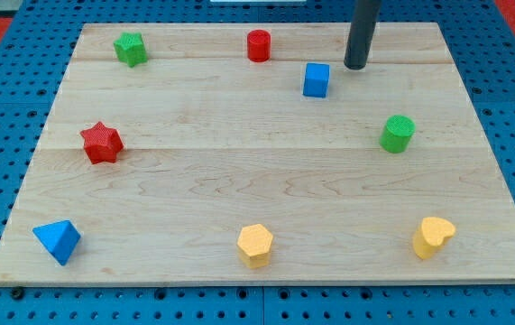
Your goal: Move the blue cube towards the top center of the board
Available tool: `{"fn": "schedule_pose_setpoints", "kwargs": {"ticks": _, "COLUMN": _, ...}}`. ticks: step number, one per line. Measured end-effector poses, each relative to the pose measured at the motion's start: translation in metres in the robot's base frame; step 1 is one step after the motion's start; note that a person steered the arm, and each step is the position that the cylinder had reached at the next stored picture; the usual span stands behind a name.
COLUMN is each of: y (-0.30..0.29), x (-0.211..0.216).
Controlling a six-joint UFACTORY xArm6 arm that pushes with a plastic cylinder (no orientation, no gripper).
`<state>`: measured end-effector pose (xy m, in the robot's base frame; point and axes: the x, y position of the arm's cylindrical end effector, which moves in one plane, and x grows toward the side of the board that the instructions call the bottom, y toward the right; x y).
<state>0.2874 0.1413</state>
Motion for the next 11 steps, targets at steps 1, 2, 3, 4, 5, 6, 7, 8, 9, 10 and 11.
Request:
{"fn": "schedule_pose_setpoints", "kwargs": {"ticks": 1, "y": -0.017, "x": 0.043}}
{"fn": "schedule_pose_setpoints", "kwargs": {"ticks": 2, "y": -0.019, "x": 0.053}}
{"fn": "schedule_pose_setpoints", "kwargs": {"ticks": 3, "y": -0.019, "x": 0.058}}
{"fn": "schedule_pose_setpoints", "kwargs": {"ticks": 4, "y": -0.030, "x": 0.100}}
{"fn": "schedule_pose_setpoints", "kwargs": {"ticks": 5, "y": -0.030, "x": 0.101}}
{"fn": "schedule_pose_setpoints", "kwargs": {"ticks": 6, "y": -0.038, "x": 0.094}}
{"fn": "schedule_pose_setpoints", "kwargs": {"ticks": 7, "y": -0.044, "x": 0.057}}
{"fn": "schedule_pose_setpoints", "kwargs": {"ticks": 8, "y": -0.048, "x": 0.055}}
{"fn": "schedule_pose_setpoints", "kwargs": {"ticks": 9, "y": -0.053, "x": 0.045}}
{"fn": "schedule_pose_setpoints", "kwargs": {"ticks": 10, "y": -0.065, "x": 0.045}}
{"fn": "schedule_pose_setpoints", "kwargs": {"ticks": 11, "y": -0.079, "x": 0.044}}
